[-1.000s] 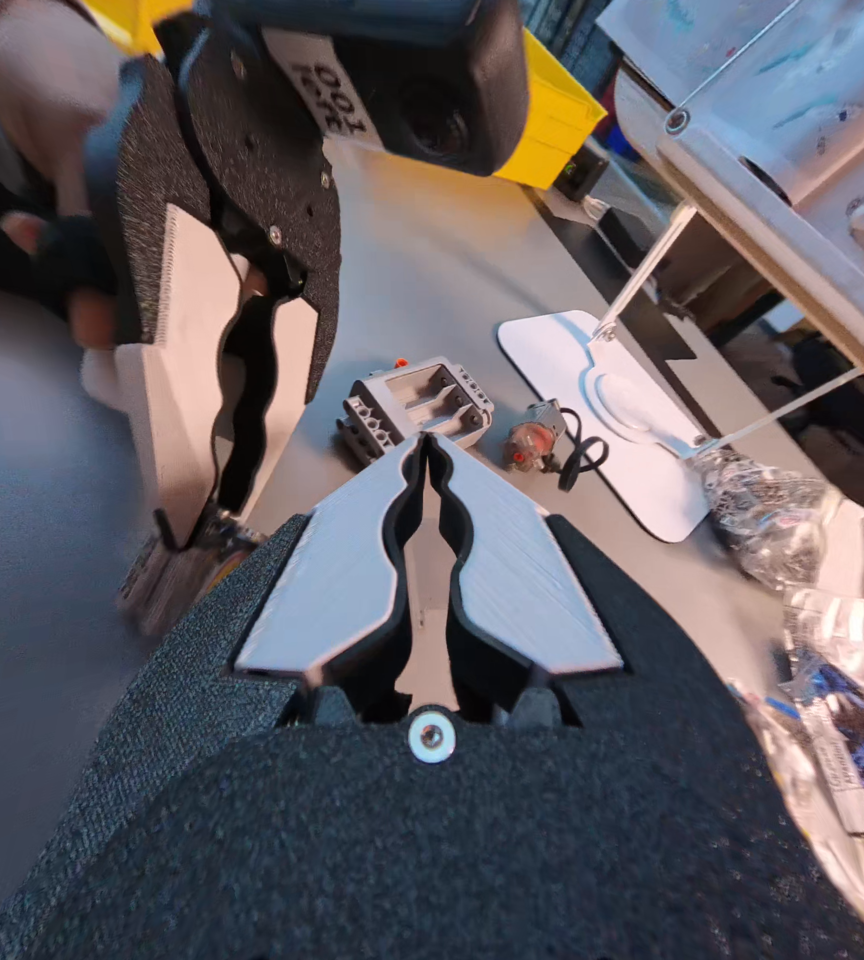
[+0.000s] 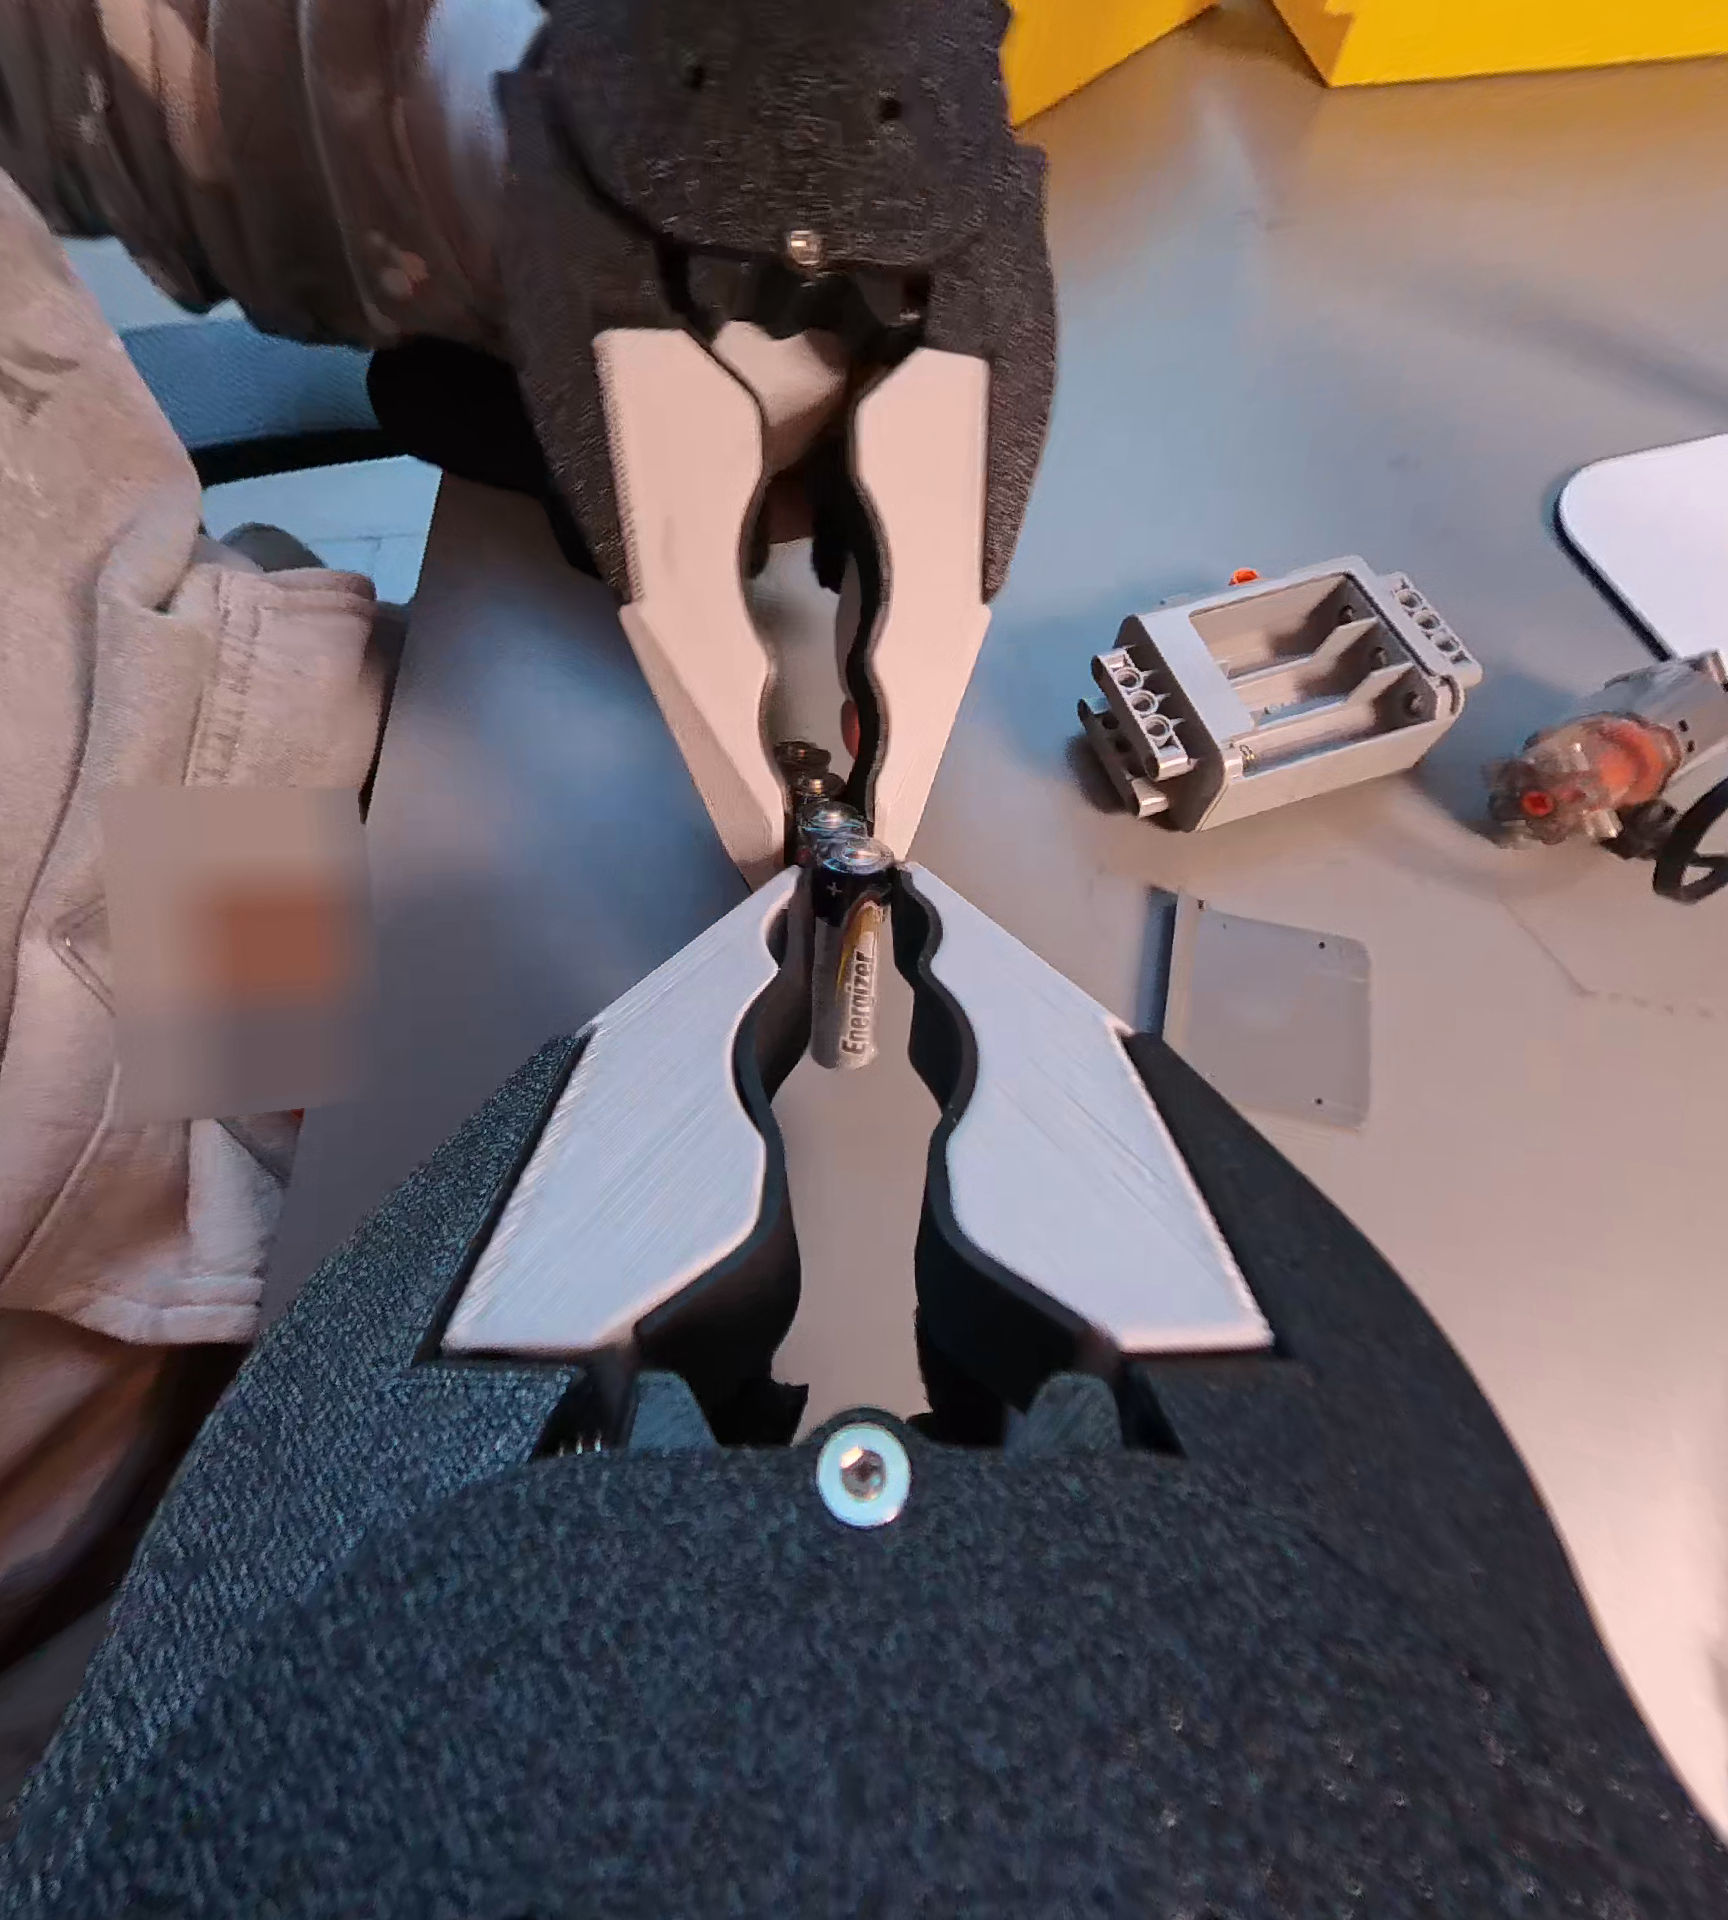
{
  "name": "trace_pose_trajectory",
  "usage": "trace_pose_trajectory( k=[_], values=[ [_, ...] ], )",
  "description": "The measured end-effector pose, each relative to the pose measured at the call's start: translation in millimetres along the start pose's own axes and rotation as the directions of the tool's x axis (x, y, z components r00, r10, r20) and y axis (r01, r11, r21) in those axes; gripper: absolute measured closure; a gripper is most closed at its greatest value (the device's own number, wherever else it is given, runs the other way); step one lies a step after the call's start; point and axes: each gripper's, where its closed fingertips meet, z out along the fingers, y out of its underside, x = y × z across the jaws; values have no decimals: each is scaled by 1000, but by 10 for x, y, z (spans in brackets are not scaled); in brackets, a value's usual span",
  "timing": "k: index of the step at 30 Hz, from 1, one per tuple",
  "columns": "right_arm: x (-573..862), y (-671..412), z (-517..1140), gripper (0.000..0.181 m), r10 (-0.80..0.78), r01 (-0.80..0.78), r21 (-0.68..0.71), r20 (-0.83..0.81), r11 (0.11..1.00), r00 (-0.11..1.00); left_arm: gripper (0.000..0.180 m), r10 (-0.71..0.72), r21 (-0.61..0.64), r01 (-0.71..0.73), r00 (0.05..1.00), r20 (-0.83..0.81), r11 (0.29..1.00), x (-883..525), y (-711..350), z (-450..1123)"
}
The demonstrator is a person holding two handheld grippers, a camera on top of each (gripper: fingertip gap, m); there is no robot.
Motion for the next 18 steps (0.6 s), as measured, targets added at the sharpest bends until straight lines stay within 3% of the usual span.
trace_pose_trajectory(
  k=[6, 11, 13, 15, 18],
  values=[
    [104, 40, -28, 168, 287, -286, 81, -6, 955, 958, 168, 191, -56, -183, 954, 232, 982, -119, -25, 29],
    [139, 66, 3, 169, 288, -285, 50, -77, 957, 954, 169, 286, -103, -268, 899, 332, 958, -168, -6, 17],
    [134, 52, 11, 170, 224, -222, 30, -117, 975, 967, 169, 260, -49, -259, 910, 324, 965, -157, -10, 1],
    [55, -22, 9, 168, 62, -61, 10, -135, 998, 989, 169, 222, 49, -242, 941, 255, 969, -83, -31, -52],
    [-71, -454, -192, 167, -69, 94, 173, -145, 980, 987, 168, 135, 322, -164, 985, 111, 932, 86, -338, -354]
  ],
)
